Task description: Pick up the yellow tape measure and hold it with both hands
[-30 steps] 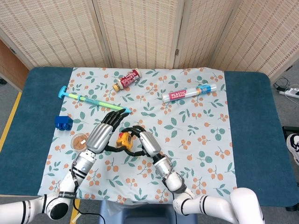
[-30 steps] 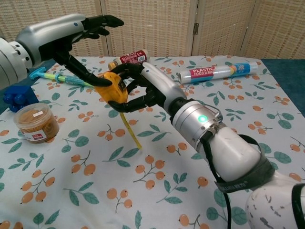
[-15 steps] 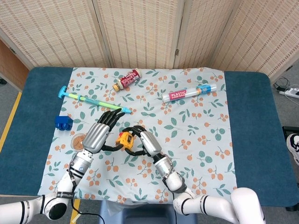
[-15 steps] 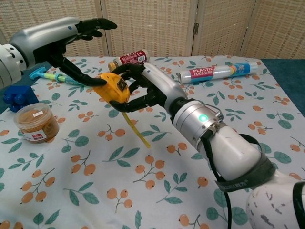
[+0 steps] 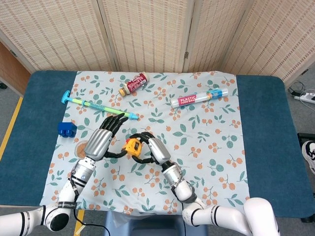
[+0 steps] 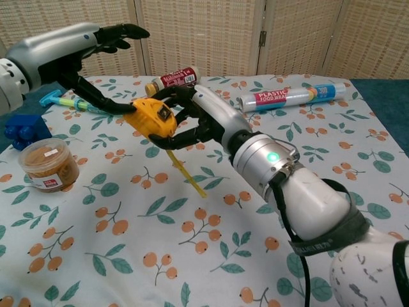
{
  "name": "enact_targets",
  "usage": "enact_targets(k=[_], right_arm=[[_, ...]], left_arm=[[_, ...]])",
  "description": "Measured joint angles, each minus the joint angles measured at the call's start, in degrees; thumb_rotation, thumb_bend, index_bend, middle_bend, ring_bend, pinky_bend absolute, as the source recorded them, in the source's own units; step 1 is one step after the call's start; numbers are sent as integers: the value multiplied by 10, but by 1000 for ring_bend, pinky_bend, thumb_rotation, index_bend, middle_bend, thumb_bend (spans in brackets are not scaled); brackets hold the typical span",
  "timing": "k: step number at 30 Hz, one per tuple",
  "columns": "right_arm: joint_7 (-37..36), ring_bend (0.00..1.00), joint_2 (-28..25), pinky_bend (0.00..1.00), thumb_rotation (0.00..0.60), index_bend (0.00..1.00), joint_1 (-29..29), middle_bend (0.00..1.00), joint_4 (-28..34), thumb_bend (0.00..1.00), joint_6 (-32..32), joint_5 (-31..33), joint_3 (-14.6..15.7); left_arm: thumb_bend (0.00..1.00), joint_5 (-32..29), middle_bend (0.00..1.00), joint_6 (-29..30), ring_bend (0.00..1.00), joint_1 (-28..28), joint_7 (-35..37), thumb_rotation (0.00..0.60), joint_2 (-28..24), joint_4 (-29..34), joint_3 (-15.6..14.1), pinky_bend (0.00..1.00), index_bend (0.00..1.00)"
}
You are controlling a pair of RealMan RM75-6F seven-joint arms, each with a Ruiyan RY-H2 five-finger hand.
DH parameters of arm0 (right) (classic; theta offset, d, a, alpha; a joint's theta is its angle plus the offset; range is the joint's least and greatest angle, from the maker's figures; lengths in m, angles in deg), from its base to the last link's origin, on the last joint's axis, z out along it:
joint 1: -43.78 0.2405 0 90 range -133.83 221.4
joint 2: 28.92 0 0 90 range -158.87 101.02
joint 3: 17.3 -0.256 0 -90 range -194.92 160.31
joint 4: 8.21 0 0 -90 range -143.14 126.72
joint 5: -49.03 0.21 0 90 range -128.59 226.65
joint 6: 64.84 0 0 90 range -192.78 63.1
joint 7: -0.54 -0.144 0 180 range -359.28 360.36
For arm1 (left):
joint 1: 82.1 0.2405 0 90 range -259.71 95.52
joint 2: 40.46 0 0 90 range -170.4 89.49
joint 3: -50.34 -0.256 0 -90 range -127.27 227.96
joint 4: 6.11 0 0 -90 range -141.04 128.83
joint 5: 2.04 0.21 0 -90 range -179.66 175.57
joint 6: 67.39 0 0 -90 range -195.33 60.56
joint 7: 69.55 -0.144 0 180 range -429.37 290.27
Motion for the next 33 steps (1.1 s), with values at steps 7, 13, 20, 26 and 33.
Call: enact_targets(k=[7, 13, 20, 26, 33], right_arm=[[1, 410, 1, 134, 600, 591, 0, 514, -1, 367, 1, 2, -2], [2, 409, 2, 134, 600, 591, 0, 513, -3, 368, 1, 4, -3], [1, 408, 4, 130, 600, 591, 2, 513, -8, 368, 3, 8, -7], [-1, 409, 7, 128, 600, 591, 4, 513, -13, 368, 5, 9, -9], [-2, 409, 8, 126, 600, 591, 6, 513, -17, 368, 6, 11, -12]], left_arm=[[402, 0, 50, 1, 71, 2, 5, 600, -6, 0, -1, 0, 108], [402, 0, 50, 2, 71, 3, 8, 600, -9, -2, -2, 0, 124], [438, 2, 50, -3, 71, 2, 13, 600, -13, -5, -5, 0, 171], [469, 0, 54, -8, 71, -1, 16, 600, -12, -9, -7, 0, 230], [470, -1, 58, -16, 71, -2, 21, 600, -14, -11, -9, 0, 286]])
